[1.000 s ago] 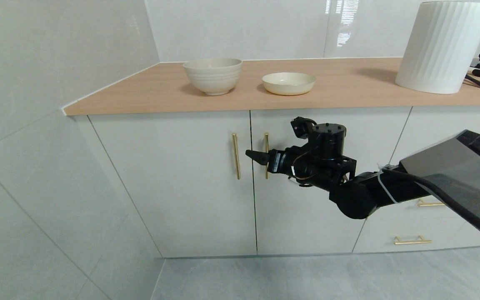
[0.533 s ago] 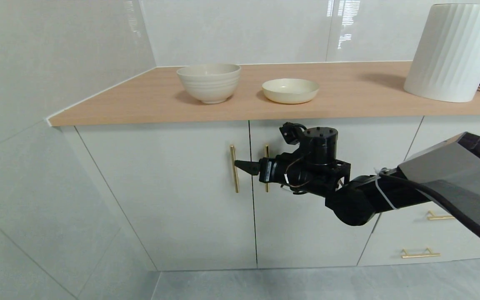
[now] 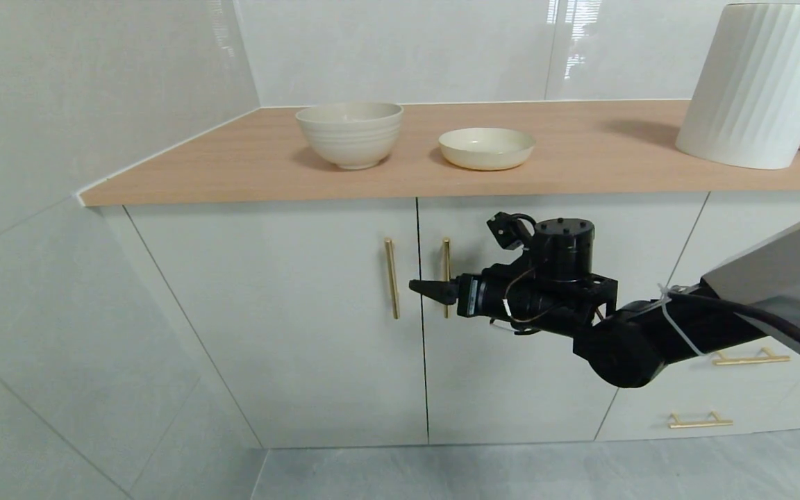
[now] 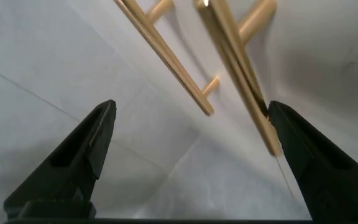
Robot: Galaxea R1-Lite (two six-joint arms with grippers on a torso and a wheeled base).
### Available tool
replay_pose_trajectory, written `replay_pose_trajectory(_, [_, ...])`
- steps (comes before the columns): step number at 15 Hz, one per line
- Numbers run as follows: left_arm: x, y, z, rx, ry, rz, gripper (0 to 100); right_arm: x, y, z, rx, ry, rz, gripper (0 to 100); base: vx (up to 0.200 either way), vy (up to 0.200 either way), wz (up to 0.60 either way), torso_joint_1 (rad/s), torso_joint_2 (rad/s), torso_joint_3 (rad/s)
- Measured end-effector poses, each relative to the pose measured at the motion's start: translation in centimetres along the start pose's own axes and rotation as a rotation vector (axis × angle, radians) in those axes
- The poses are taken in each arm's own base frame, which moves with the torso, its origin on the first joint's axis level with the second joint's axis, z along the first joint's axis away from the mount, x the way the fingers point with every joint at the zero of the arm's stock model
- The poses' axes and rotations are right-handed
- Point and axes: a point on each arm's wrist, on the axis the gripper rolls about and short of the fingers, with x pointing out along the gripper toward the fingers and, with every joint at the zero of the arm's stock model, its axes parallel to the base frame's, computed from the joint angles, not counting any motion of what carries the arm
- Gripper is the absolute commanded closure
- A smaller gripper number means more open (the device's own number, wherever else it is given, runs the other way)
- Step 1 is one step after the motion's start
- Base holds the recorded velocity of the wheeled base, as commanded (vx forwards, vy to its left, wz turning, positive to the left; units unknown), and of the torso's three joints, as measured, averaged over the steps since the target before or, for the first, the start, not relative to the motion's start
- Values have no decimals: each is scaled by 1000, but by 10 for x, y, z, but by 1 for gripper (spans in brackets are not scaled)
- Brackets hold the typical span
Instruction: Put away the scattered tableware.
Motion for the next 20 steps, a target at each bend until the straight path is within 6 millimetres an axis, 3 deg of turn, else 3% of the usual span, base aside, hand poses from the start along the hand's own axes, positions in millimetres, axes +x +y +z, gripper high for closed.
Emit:
replay_pose_trajectory(14, [0, 0, 0, 0, 0, 0, 0, 18, -2, -10, -19, -46, -4, 0, 0, 0, 0, 0, 0, 0])
replay_pose_trajectory(20, [0, 0, 0, -1, 0, 0, 0, 5, 12, -19, -9, 18, 57, 0, 0, 0, 0, 0, 0, 0])
